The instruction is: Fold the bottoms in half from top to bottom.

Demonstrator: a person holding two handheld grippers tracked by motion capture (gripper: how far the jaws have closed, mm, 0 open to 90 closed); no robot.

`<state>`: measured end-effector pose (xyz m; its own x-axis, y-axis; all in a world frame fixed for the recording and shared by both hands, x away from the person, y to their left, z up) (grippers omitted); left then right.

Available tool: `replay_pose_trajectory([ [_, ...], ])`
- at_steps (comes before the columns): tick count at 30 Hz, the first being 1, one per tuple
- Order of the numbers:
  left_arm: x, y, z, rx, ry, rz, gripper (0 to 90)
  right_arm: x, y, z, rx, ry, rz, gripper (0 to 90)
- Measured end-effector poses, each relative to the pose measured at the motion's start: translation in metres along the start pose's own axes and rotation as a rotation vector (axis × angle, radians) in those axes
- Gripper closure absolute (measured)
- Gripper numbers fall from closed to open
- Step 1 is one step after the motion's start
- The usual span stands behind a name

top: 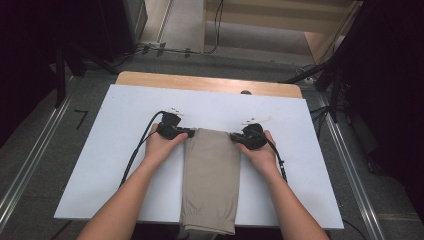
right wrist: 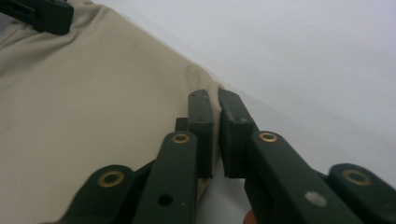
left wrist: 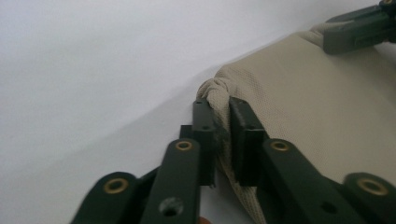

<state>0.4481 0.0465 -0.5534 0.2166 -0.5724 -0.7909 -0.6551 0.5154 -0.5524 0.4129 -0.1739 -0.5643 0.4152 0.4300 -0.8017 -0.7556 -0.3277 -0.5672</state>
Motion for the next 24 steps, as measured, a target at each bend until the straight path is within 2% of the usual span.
replay_pose_trajectory([
  [1, -0.001, -0.001, -0.001, -0.003, 0.010, -0.005, 85.4, -0.001, -0.001, 0.000, 0.000, -0.005, -0.006, 85.3],
  [2, -0.003, -0.004, -0.001, -0.028, 0.038, -0.027, 86.0, -0.002, -0.003, 0.000, 0.000, -0.005, -0.015, 85.6],
  [3, -0.008, -0.009, -0.001, -0.052, 0.073, -0.069, 86.5, -0.004, -0.005, 0.000, -0.005, -0.008, -0.025, 85.8],
  [4, -0.014, -0.014, 0.001, -0.048, 0.077, -0.090, 86.9, -0.006, -0.008, 0.000, -0.001, -0.013, -0.036, 85.9],
  [7, -0.025, -0.029, 0.007, -0.009, 0.031, -0.097, 87.2, -0.017, -0.025, -0.002, -0.009, 0.001, -0.074, 86.0],
  [12, -0.040, -0.059, 0.025, -0.014, -0.012, -0.138, 87.2, -0.036, -0.063, -0.008, -0.025, 0.022, -0.126, 86.0],
  [13, -0.042, -0.066, 0.027, -0.014, -0.009, -0.151, 87.2, -0.039, -0.071, -0.010, -0.030, 0.028, -0.135, 86.0],
  [19, -0.052, -0.097, 0.041, -0.020, -0.026, -0.187, 87.3, -0.044, -0.106, -0.019, -0.038, 0.070, -0.157, 86.3],
  [21, -0.055, -0.105, 0.045, -0.022, -0.040, -0.198, 87.4, -0.043, -0.115, -0.022, -0.036, 0.070, -0.157, 86.4],
  [24, -0.058, -0.114, 0.052, -0.033, -0.048, -0.209, 86.9, -0.043, -0.126, -0.026, 0.011, 0.042, -0.187, 86.0],
])
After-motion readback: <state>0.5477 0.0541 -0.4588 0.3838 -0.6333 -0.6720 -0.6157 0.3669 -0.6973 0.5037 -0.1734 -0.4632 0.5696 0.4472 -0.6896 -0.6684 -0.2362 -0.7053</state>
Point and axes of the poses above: each handheld gripper's, and its own axes: x roughly forward along the jaws, y roughly out of its underside, z roughly to its left, the point moved 7 cm from there along x, roughly forward along the jaws, and after that the axes turned 9 degrees about z, right-handed, at the moved point
